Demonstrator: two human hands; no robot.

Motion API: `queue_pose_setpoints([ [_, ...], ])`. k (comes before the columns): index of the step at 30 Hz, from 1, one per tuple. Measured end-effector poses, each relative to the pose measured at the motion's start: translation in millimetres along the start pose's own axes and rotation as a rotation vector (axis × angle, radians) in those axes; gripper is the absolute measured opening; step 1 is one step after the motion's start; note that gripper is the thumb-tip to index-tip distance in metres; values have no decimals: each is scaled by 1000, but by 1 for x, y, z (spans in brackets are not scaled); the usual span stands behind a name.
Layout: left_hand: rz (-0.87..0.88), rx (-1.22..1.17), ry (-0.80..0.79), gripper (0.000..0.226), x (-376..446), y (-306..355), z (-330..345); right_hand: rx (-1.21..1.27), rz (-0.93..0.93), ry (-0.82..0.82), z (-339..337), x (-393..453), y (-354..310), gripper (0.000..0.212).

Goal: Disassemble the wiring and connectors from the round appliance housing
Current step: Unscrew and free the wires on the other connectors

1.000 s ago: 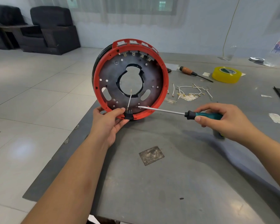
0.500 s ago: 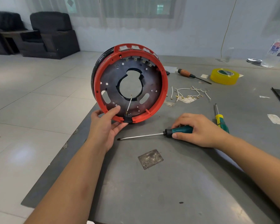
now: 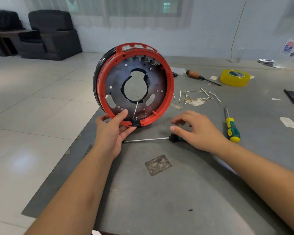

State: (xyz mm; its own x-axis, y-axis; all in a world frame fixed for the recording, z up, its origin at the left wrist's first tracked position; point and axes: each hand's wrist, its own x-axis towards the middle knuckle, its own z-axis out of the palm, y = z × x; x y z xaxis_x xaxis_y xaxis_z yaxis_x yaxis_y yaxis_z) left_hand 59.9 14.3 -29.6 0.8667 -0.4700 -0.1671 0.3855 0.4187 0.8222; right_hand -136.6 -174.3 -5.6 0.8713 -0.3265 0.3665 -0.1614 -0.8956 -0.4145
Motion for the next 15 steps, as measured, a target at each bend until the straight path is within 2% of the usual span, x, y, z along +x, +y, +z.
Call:
queue_pose_setpoints([
  [3, 13, 9, -10, 67, -1, 0, 1, 177, -19, 130, 9, 23, -28, 14],
  [5, 24, 14, -20, 65, -4, 0, 1, 227, -27, 145, 15, 41, -48, 15],
  [8, 36, 10, -41, 62, -7, 1, 1, 225, 2, 79, 27, 64, -65, 20],
  [11, 49, 28, -48, 62, -8, 0, 1, 204, 16, 6, 37, 78, -71, 11],
  [15, 61, 71, -45, 67, -8, -2, 2, 248, 26, -14, 45, 83, -67, 5],
])
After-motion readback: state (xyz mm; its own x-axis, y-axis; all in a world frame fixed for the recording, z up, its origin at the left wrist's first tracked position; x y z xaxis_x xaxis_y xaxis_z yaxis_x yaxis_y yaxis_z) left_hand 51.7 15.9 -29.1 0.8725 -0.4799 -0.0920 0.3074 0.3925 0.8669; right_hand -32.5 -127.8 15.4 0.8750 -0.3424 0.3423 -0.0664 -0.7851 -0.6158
